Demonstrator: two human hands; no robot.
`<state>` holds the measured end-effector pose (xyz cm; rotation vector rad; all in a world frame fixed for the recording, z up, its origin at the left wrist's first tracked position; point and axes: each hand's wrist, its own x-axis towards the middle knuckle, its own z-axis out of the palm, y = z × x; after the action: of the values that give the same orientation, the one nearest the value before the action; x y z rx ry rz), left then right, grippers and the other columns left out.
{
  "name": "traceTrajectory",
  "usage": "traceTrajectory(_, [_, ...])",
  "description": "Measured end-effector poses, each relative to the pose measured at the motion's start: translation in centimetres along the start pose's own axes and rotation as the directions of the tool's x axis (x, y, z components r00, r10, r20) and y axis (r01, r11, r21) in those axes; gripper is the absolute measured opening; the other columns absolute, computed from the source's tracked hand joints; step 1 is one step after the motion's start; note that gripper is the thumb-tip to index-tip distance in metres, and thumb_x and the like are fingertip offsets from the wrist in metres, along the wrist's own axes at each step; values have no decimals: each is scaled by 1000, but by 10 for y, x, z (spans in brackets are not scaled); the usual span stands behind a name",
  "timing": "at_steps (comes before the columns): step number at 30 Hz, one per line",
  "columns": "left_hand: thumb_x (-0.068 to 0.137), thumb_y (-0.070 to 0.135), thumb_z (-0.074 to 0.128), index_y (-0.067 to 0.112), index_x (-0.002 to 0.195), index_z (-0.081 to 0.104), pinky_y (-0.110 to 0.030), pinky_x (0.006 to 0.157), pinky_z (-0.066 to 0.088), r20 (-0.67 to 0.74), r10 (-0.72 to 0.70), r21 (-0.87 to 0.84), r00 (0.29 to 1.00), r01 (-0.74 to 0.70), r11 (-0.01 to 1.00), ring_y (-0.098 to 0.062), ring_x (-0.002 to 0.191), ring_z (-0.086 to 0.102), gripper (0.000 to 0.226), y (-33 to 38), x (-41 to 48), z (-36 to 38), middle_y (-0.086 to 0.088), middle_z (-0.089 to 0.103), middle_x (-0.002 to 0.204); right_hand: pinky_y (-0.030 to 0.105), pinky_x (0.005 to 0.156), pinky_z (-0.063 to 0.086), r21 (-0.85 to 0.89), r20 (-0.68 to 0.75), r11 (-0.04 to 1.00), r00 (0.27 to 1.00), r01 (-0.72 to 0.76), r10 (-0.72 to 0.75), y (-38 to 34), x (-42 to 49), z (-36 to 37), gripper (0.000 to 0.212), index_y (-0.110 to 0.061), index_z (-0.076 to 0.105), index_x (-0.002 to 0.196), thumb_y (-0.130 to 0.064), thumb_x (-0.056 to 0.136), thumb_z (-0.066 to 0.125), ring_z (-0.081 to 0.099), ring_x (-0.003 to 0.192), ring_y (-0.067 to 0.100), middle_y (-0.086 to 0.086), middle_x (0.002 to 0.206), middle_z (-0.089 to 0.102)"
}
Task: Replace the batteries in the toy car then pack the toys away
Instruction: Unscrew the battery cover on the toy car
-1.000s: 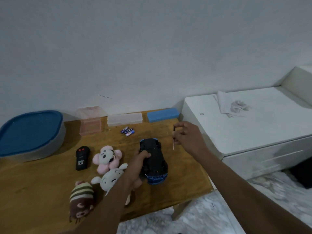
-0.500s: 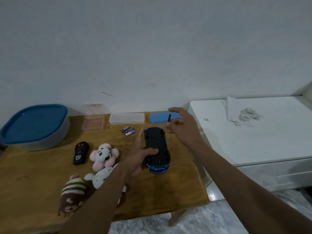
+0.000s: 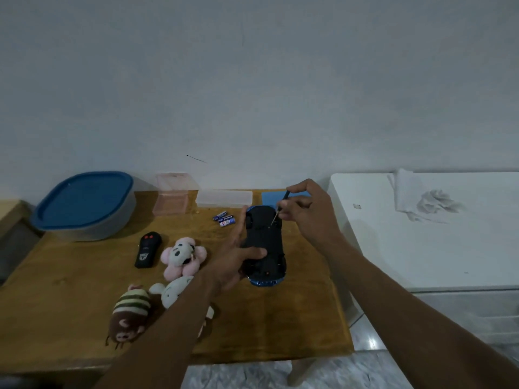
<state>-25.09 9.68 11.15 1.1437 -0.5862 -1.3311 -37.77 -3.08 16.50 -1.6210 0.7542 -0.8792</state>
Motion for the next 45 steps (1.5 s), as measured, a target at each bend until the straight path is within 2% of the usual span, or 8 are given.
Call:
traceTrajectory(6, [84,-17,54,55,144,17,-41,76,57,-10,5,23,1000,-5,1000,-35,114,60,100,5,-4,2,-10,56,135,40,72,61,-18,14,1000,1000,-4,4,0,2,3,13,-8,54,98,-4,89,63,72,72,24,16,80,72])
traceTrajectory(11, [84,-16,55,56,143,19,-45,81,55,0,-3,45,1000,3,999,-35,114,60,100,7,-4,3,-10,58,132,39,71,61,-35,22,999,1000,-4,5,1,4,3,13,-8,54,98,-3,89,63,72,72,24,16,80,72])
traceTrajectory(20, [84,-16,54,56,143,20,-44,80,56,16,-15,55,1000,14,998,-35,112,62,99,10,-6,1,-11,60,129,37,70,61,-33,26,999,1000,-14,14,0,3,5,14,-5,54,100,-1,89,62,72,73,23,19,82,71])
traceTrajectory(25, [84,-16,54,56,143,20,-50,88,53,18,-13,56,1000,11,998,-37,115,60,99,11,-8,0,-11,60,130,39,71,61,-49,31,999,999,-22,24,0,4,6,13,-5,55,101,-2,90,62,72,72,22,16,81,72])
traceTrajectory(35, [84,-17,54,57,141,22,-48,86,54,21,-16,42,1000,15,999,-38,115,59,99,10,-10,-2,-13,57,134,43,72,61,-69,39,997,999,-20,23,2,2,8,12,-9,55,98,-4,90,62,73,72,20,10,79,73])
traceTrajectory(41, [85,-17,53,56,142,20,-49,92,51,10,-25,56,1000,24,998,-37,116,59,98,7,-10,-1,-10,59,132,42,69,61,-178,70,981,996,73,-61,5,0,10,12,-16,56,93,-11,88,65,72,71,15,2,79,72])
traceTrajectory(45, [85,-14,57,55,143,22,-56,96,48,-2,-40,65,999,40,997,-36,116,59,97,4,-10,-3,-6,61,129,26,68,59,-333,52,912,970,241,-237,6,-3,13,17,-11,61,87,-20,80,75,66,75,9,-7,80,66])
